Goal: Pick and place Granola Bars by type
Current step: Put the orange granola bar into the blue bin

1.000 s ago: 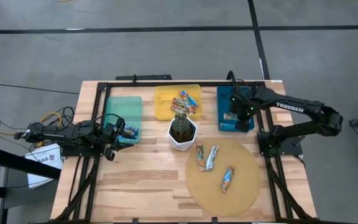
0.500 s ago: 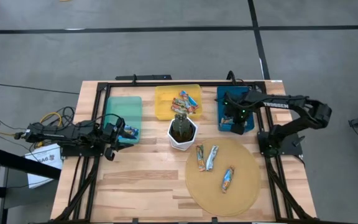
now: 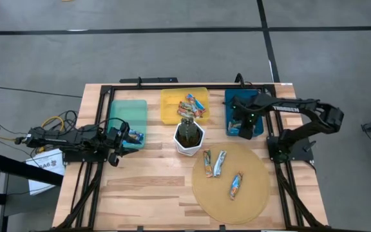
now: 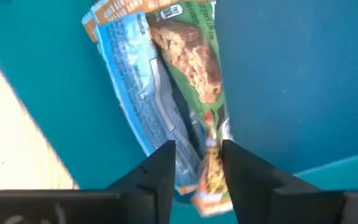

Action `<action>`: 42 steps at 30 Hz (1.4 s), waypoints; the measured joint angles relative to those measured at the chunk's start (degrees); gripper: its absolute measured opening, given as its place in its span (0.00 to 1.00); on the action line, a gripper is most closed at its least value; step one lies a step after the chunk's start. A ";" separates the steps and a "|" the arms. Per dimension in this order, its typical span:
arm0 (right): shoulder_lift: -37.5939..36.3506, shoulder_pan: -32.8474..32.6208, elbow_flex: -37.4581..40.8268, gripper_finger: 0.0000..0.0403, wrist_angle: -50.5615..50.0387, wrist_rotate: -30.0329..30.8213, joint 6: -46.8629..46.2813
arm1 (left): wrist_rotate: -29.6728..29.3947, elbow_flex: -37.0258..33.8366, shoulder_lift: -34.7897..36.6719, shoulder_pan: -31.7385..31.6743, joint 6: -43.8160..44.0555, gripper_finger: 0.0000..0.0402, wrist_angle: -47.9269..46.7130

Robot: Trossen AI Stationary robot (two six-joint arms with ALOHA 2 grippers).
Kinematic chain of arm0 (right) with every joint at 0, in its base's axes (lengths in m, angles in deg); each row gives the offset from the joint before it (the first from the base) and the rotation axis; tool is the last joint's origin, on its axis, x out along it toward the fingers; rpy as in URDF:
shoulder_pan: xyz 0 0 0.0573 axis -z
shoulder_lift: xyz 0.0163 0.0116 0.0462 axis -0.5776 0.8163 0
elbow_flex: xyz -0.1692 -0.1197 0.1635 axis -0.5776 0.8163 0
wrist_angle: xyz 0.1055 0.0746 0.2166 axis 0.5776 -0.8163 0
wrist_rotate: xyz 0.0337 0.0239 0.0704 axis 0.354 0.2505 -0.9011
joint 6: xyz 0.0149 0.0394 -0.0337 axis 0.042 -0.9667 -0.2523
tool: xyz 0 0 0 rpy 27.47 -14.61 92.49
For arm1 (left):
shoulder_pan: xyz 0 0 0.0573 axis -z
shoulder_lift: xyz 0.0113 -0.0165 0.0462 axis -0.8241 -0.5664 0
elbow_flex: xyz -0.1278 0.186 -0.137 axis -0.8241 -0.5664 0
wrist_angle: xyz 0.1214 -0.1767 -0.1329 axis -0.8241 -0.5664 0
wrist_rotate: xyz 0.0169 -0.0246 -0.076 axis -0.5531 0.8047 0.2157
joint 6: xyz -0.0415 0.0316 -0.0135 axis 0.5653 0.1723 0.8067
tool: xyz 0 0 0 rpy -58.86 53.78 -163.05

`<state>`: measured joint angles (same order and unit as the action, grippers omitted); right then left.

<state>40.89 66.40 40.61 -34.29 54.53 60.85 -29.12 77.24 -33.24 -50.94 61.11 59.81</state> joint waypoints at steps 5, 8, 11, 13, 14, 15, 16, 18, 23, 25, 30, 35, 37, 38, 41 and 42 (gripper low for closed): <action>-3.79 0.02 -1.71 0.35 -2.91 -0.02 -0.04 | 0.00 -0.01 -0.01 0.02 0.01 0.36 0.00; -6.15 0.02 -3.34 0.38 -5.15 -0.01 -1.64 | 0.00 0.00 -0.02 0.00 0.00 0.36 0.00; -8.51 -0.54 -5.59 0.42 -7.43 -0.01 -3.67 | 0.00 0.00 0.00 0.00 0.02 0.36 0.00; -10.12 -1.47 -7.45 0.44 -8.98 -0.02 -4.50 | 0.00 0.00 -0.01 0.01 0.01 0.36 0.00; -10.95 -2.18 -8.55 0.45 -9.90 -0.13 -4.50 | 0.00 -0.02 0.00 0.02 0.00 0.36 -0.01; -11.73 -3.00 -9.68 0.46 -10.88 -0.22 -4.50 | 0.00 -0.01 -0.02 0.01 0.01 0.36 -0.02; -12.49 -3.90 -10.80 0.47 -11.78 -0.22 -4.50 | 0.00 -0.02 -0.02 0.02 0.02 0.36 0.00; -14.14 -6.03 -12.82 0.49 -13.42 -0.22 -4.17 | 0.00 -0.02 0.00 0.02 0.02 0.36 -0.02; -17.05 -13.85 -17.10 0.51 -15.97 -0.26 -1.57 | 0.00 -0.01 -0.01 0.01 0.00 0.36 0.00; -17.70 -17.98 -18.42 0.51 -16.29 -0.26 -0.94 | 0.00 -0.01 -0.02 0.02 0.00 0.36 0.00; -17.80 -29.65 -20.46 0.50 -16.27 -0.24 0.50 | 0.00 -0.01 -0.02 0.01 0.02 0.36 0.00; -16.97 -40.94 -20.57 0.50 -16.16 -0.17 0.49 | 0.00 -0.02 -0.01 0.01 0.02 0.36 0.00; -16.50 -45.22 -20.57 0.50 -16.09 -0.17 0.51 | 0.00 0.00 0.00 0.02 0.02 0.36 0.00; -16.05 -47.28 -20.57 0.50 -16.02 -0.17 0.50 | 0.00 -0.02 0.00 0.02 0.00 0.36 0.00; -14.41 -53.19 -20.57 0.50 -15.60 -0.13 0.49 | 0.00 -0.02 0.00 0.00 0.02 0.36 0.00; -13.64 -54.96 -20.57 0.50 -15.57 -0.13 0.49 | 0.00 -0.02 0.00 0.00 0.02 0.36 0.00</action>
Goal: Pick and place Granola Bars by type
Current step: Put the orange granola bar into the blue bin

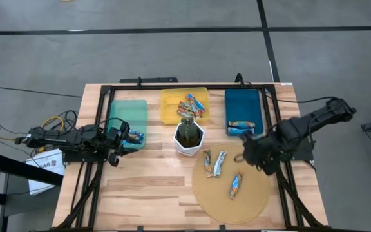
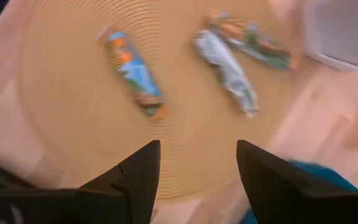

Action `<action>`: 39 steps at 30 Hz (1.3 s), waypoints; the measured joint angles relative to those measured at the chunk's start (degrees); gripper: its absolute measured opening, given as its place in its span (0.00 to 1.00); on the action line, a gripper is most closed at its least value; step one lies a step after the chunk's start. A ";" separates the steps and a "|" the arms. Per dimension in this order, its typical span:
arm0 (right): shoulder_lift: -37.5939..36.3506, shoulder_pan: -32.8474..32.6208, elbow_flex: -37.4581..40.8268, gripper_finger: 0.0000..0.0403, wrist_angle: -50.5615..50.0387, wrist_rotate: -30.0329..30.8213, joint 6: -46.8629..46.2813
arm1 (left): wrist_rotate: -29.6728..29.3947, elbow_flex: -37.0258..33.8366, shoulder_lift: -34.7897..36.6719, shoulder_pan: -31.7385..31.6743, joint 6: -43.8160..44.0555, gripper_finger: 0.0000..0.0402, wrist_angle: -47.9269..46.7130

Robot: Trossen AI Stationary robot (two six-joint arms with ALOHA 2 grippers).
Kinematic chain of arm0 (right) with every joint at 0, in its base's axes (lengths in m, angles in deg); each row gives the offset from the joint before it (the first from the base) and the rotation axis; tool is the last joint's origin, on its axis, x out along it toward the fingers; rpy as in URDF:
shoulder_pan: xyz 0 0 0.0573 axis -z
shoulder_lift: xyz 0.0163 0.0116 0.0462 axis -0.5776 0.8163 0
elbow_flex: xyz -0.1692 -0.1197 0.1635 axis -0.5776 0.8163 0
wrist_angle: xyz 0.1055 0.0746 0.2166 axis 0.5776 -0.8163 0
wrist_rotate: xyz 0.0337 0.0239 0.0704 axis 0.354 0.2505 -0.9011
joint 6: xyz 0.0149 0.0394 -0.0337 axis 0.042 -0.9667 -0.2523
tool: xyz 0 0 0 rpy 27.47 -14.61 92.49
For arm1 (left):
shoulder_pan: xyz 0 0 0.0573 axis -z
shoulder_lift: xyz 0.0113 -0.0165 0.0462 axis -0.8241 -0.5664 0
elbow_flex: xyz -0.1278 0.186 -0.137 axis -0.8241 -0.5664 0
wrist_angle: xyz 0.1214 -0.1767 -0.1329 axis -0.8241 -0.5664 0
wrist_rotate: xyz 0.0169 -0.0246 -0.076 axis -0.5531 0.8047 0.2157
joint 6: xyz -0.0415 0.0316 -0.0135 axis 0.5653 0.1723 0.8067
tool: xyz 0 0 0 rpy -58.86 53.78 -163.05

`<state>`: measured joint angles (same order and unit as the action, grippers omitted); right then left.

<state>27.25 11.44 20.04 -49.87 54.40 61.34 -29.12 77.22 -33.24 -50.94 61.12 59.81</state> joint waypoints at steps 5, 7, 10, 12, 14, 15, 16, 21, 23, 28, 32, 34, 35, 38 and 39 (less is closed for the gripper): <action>3.89 -7.26 0.00 0.49 0.43 0.00 0.00 | 0.00 0.01 -0.01 0.01 0.00 0.36 0.00; 5.50 -9.32 0.00 0.49 1.04 0.00 0.00 | 0.00 0.02 0.00 0.02 0.01 0.36 -0.02; 7.53 -11.63 0.02 0.49 2.71 0.02 0.00 | 0.00 0.01 -0.02 0.02 0.00 0.36 -0.01; 8.72 -12.87 0.02 0.49 4.43 0.04 0.00 | 0.00 0.00 -0.01 0.01 -0.02 0.36 0.00; 9.80 -13.67 0.02 0.49 6.11 0.05 0.00 | 0.00 0.02 -0.02 0.02 -0.02 0.36 -0.02; 10.22 -13.97 0.02 0.49 6.64 0.05 0.00 | 0.00 0.02 0.00 0.02 -0.02 0.36 0.00; 10.67 -14.14 0.02 0.49 6.95 0.04 0.00 | 0.00 0.00 -0.02 0.00 -0.02 0.36 0.00; 13.54 -14.39 0.02 0.49 8.61 0.13 0.14 | 0.00 0.02 -0.01 0.01 0.00 0.36 0.00; 15.04 -14.39 0.03 0.49 9.20 0.13 1.17 | 0.00 0.02 0.00 0.02 -0.02 0.36 0.00; 19.01 -14.39 0.27 0.48 10.99 0.29 2.71 | 0.00 0.00 -0.02 0.00 -0.01 0.36 -0.01; 21.51 -14.41 2.29 0.50 14.14 0.35 2.52 | 0.00 0.01 -0.02 0.02 0.00 0.36 0.00; 22.75 -14.41 3.65 0.52 15.66 0.37 1.73 | 0.00 0.00 0.00 0.00 -0.01 0.36 -0.02; 23.29 -14.38 4.25 0.53 15.88 0.38 1.18 | 0.00 0.02 0.00 0.02 0.01 0.36 0.00; 24.68 -14.35 6.23 0.57 18.04 0.46 0.59 | 0.00 0.02 -0.02 0.01 0.00 0.36 0.00; 25.03 -14.35 7.01 0.58 18.79 0.48 0.57 | 0.00 0.02 0.00 0.02 0.00 0.36 0.00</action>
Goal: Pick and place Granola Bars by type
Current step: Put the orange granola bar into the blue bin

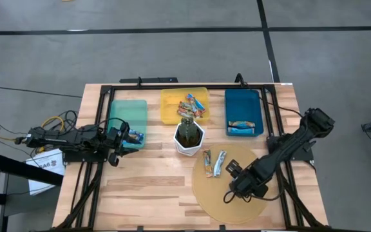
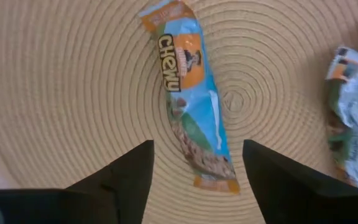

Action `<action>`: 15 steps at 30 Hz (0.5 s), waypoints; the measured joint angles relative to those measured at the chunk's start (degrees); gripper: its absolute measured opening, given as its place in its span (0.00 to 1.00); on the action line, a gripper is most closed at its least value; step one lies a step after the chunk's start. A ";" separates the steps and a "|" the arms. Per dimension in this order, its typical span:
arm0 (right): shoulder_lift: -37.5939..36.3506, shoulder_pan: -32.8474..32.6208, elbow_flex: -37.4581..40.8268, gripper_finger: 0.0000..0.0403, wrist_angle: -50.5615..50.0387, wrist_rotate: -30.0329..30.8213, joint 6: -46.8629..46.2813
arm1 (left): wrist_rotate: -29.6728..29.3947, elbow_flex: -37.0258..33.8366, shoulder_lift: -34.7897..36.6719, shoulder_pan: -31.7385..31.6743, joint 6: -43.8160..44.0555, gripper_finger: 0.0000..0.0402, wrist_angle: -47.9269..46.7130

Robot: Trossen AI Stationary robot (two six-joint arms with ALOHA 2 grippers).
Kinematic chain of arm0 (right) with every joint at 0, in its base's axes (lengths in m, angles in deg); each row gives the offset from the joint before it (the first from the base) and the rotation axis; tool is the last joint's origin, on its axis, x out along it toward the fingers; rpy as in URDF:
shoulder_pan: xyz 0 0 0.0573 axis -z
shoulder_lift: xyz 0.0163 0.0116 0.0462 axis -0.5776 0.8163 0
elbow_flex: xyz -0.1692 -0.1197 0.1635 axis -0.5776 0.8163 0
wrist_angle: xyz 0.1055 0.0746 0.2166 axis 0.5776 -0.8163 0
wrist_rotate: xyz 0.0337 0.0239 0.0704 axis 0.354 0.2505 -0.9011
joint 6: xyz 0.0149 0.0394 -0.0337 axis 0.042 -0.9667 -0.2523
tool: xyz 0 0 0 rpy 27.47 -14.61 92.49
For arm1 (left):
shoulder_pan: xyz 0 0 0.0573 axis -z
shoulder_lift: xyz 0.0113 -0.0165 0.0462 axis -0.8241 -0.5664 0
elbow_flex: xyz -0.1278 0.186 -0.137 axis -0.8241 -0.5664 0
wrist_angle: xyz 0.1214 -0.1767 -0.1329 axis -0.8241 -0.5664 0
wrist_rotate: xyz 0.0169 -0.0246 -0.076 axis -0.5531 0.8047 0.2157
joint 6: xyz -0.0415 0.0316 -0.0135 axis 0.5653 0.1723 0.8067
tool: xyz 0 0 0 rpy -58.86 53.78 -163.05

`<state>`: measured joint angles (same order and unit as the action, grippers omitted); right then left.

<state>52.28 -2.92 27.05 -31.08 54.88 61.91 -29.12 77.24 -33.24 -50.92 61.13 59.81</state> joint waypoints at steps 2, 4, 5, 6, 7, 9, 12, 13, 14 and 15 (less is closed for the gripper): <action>0.73 -0.04 1.11 0.61 1.95 0.11 0.00 | 0.00 0.00 -0.02 -0.01 -0.02 0.36 -0.01; 0.89 -0.04 2.39 0.63 3.54 0.88 -0.24 | 0.00 0.00 -0.01 0.00 -0.02 0.36 0.00; 1.30 -0.04 2.92 0.63 4.35 1.34 -0.55 | 0.00 0.00 -0.01 0.00 -0.01 0.36 -0.01; 1.77 -0.02 3.45 0.64 5.68 1.60 -0.60 | 0.00 -0.01 -0.02 -0.01 -0.01 0.36 -0.01; 1.93 0.03 4.11 0.64 6.28 1.80 -0.58 | 0.00 -0.02 -0.02 0.00 0.00 0.36 0.00; 2.35 0.07 4.77 0.64 7.06 2.45 -0.58 | 0.00 -0.02 0.00 0.00 -0.02 0.36 0.00; 3.96 0.14 4.82 0.64 7.84 2.54 0.34 | 0.00 -0.02 -0.03 0.00 -0.01 0.36 0.00; 4.45 0.07 4.83 0.64 8.35 2.55 0.67 | 0.00 -0.01 -0.12 -0.01 0.00 0.36 0.03; 5.28 0.07 4.80 0.64 9.60 2.53 0.80 | -0.01 -0.02 -0.14 -0.01 -0.02 0.36 -0.03; 6.07 0.07 4.77 0.64 10.21 2.44 0.99 | 0.00 -0.02 -0.15 -0.01 0.00 0.36 -0.04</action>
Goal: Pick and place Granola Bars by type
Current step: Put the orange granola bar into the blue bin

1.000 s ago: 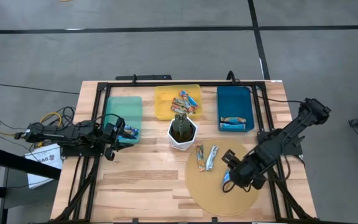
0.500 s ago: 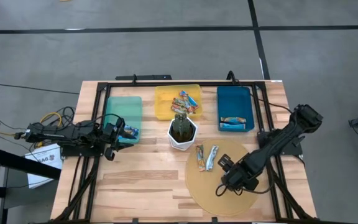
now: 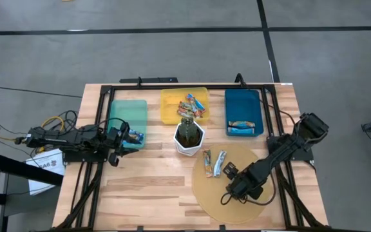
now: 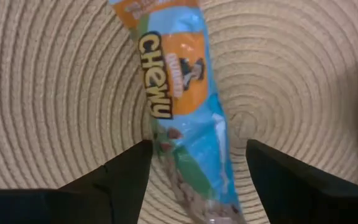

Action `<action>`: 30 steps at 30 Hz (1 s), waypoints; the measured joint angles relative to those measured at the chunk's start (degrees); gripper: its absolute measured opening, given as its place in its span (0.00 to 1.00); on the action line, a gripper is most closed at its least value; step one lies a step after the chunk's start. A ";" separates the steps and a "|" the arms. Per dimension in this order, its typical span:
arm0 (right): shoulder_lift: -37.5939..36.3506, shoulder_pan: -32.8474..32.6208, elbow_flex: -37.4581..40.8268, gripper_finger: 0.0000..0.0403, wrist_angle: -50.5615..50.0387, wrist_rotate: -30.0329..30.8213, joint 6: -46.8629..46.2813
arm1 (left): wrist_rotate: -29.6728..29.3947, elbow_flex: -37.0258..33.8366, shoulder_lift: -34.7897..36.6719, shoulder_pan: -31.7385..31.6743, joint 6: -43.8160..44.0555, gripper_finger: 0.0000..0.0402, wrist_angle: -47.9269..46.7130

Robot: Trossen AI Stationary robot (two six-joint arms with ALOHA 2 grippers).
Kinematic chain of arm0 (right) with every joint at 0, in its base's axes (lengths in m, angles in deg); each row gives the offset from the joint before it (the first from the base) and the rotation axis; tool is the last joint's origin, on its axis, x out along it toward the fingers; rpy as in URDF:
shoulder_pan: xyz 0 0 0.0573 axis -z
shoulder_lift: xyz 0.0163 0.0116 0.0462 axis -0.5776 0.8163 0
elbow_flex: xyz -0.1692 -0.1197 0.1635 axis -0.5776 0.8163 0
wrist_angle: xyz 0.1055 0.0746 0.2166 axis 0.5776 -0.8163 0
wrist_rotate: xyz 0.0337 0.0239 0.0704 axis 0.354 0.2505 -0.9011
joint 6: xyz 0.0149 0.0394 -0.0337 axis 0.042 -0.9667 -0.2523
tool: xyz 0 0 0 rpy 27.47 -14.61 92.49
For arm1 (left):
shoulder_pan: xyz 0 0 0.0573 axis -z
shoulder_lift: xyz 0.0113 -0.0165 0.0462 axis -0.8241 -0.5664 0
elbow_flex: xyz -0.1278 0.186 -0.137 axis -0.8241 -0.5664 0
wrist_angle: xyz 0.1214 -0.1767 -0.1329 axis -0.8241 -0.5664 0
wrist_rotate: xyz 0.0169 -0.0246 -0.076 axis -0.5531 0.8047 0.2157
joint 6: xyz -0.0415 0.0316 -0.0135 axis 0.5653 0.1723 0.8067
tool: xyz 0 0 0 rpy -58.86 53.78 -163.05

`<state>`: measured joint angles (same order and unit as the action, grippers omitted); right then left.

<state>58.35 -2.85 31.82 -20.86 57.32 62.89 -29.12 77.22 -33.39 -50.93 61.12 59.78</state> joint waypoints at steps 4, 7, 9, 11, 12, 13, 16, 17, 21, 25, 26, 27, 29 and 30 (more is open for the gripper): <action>1.43 0.00 -0.24 0.63 1.87 -0.30 0.57 | 0.00 0.00 -0.12 0.01 -0.01 0.36 0.01; 1.68 0.00 -0.26 0.59 3.04 -0.42 0.54 | -0.02 0.01 -0.17 0.01 0.01 0.36 0.01; 1.70 -0.02 -0.22 0.54 3.15 -0.41 0.54 | 0.00 0.00 -0.17 0.01 0.01 0.36 0.02; 1.74 -0.04 -0.20 0.48 3.08 -0.59 0.54 | 0.00 0.01 -0.17 0.00 0.00 0.36 0.02; 1.74 -0.04 -0.16 0.45 3.10 -0.63 0.53 | 0.00 0.02 -0.17 0.00 0.00 0.36 0.02; 1.76 -0.08 -0.15 0.41 3.18 -0.57 0.52 | 0.00 0.02 -0.17 -0.01 -0.01 0.36 0.02; 1.81 -0.02 -0.15 0.31 3.34 -0.28 0.52 | 0.00 0.00 -0.17 0.00 0.01 0.36 0.02; 1.83 -0.02 -0.15 0.28 3.34 -0.16 0.52 | 0.00 0.01 -0.17 -0.01 0.00 0.36 0.02; 1.85 -0.02 -0.13 0.18 3.24 0.02 0.52 | 0.00 0.00 -0.17 -0.01 -0.01 0.36 0.02; 1.85 -0.01 -0.11 0.13 3.14 0.09 -0.44 | 0.00 0.00 -0.17 -0.01 -0.01 0.36 0.02; 1.68 0.00 -0.11 0.13 3.06 0.09 -0.78 | 0.00 0.00 -0.17 -0.01 0.01 0.36 0.02; 1.38 0.00 -0.11 0.12 2.98 0.11 -1.05 | 0.00 0.02 -0.17 0.01 -0.01 0.36 0.02; 0.78 0.02 0.00 0.11 2.66 0.38 -1.16 | 0.00 0.02 -0.17 0.00 -0.01 0.36 0.02; 0.32 0.14 0.12 0.10 2.12 0.48 -1.18 | 0.00 0.02 -0.17 0.01 0.00 0.36 0.02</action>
<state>58.67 -2.70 31.94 -18.74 57.81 61.71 -29.12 77.25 -33.57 -50.92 61.12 59.79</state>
